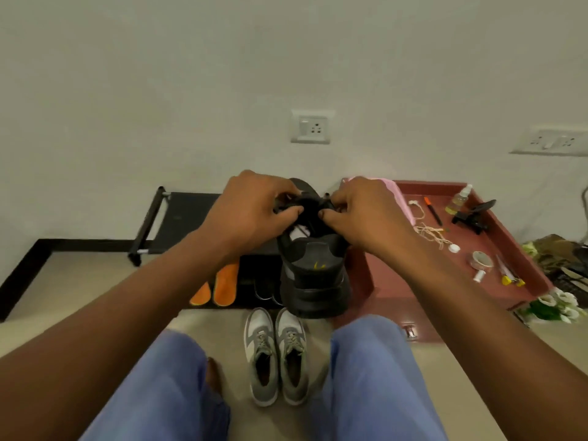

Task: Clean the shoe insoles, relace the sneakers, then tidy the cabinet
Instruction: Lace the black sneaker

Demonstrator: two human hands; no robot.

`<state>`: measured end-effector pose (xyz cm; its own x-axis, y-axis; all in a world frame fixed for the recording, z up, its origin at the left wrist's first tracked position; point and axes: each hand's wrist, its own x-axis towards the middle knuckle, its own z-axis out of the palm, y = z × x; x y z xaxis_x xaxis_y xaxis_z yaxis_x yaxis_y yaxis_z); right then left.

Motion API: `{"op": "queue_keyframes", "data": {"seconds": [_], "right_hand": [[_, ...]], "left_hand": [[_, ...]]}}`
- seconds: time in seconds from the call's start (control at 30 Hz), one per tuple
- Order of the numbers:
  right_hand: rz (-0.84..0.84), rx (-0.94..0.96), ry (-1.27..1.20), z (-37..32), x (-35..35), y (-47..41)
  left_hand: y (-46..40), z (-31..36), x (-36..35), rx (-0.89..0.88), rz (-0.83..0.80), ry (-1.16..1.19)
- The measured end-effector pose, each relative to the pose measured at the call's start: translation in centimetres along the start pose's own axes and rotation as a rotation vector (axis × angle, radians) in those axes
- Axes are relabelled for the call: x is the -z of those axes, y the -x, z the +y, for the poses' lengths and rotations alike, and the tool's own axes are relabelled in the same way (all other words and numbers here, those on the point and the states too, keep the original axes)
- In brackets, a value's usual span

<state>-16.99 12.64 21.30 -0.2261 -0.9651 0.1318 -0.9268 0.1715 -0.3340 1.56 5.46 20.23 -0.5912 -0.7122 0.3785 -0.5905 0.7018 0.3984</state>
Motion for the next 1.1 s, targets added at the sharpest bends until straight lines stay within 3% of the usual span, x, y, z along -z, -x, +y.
{"op": "queue_keyframes", "data": {"seconds": [0.13,0.3,0.4,0.5,0.73,0.9,1.1], "right_hand": [[-0.019,0.166,-0.09,-7.6,-3.5,-4.1],[-0.012,0.402,-0.248,-18.1,-12.9,-8.6],[-0.029,0.481,-0.355,-23.3,-19.9,-9.9],[-0.157,0.52,-0.371,-26.9,-27.2,-10.6],[-0.499,0.606,-0.308,-27.7,-43.7,-9.1],[-0.631,0.578,-0.217,-25.8,-54.3,-6.5],[-0.771,0.504,-0.126,-23.6,-61.8,-4.4]], "left_hand": [[2.9,-6.3,4.7,0.225,0.016,-0.09],[7.5,-16.4,8.3,0.681,-0.173,-0.219],[10.5,-22.9,8.1,0.821,-0.18,-0.214],[14.1,-29.3,5.8,0.932,-0.16,-0.207],[24.7,-38.7,-5.7,1.167,-0.155,-0.046],[29.9,-42.5,-14.4,1.35,-0.114,0.099],[33.9,-44.4,-22.1,1.48,-0.089,0.253]]}}
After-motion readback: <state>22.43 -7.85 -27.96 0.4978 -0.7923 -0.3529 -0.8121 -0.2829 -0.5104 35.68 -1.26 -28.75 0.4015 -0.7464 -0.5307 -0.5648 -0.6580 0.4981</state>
